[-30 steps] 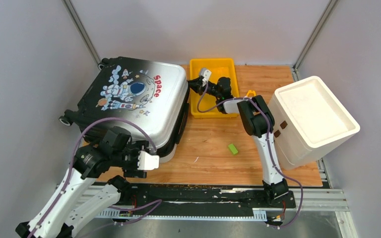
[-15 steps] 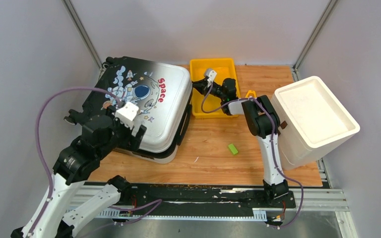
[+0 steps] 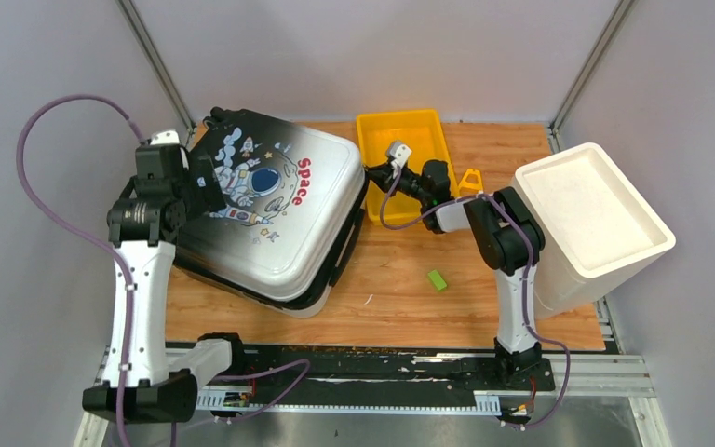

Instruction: Open, take out, and arrange the luggage

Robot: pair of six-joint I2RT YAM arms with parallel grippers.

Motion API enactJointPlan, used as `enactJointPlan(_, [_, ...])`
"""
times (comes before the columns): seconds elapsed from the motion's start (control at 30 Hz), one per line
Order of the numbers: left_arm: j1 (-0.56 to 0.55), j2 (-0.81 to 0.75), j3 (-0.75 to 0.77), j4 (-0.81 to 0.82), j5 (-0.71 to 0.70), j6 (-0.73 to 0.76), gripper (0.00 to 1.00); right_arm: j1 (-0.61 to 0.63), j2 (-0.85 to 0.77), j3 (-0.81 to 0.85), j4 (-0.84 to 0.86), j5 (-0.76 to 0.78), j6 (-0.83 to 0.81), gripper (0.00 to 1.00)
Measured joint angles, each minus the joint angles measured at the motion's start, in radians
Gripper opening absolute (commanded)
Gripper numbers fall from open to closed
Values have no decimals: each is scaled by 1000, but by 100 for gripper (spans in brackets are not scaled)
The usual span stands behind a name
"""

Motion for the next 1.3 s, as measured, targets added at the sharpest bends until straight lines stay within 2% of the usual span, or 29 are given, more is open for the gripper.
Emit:
enactJointPlan(0.17, [14,101,91,-2,30,37,99,38,-60,-84,15,72,-37,0])
enactJointPlan(0.37, [-2,111,143,5,122,132,91,91,-121,-186,51,116,-43,0])
enactJointPlan(0.43, [-66,117,164,8,127,176,92,106,-130,-204,61,116,-44,0])
enactJointPlan(0.67, [-503,140,134,24,67,340,98,106,-132,-204,63,102,-36,0])
enactJointPlan(0.83, [-684,200,109,42,-68,422,100,97,-132,-204,63,76,-13,0])
enactJointPlan(1.03, [-809,296,80,102,-183,464,97,89,-129,-203,66,60,2,0])
enactJointPlan(1.17, [-832,344,74,125,-215,463,94,71,-112,-175,66,35,-1,0])
enactJointPlan(1.3, [-831,331,-27,182,-239,457,92,61,-60,-103,66,0,-37,0])
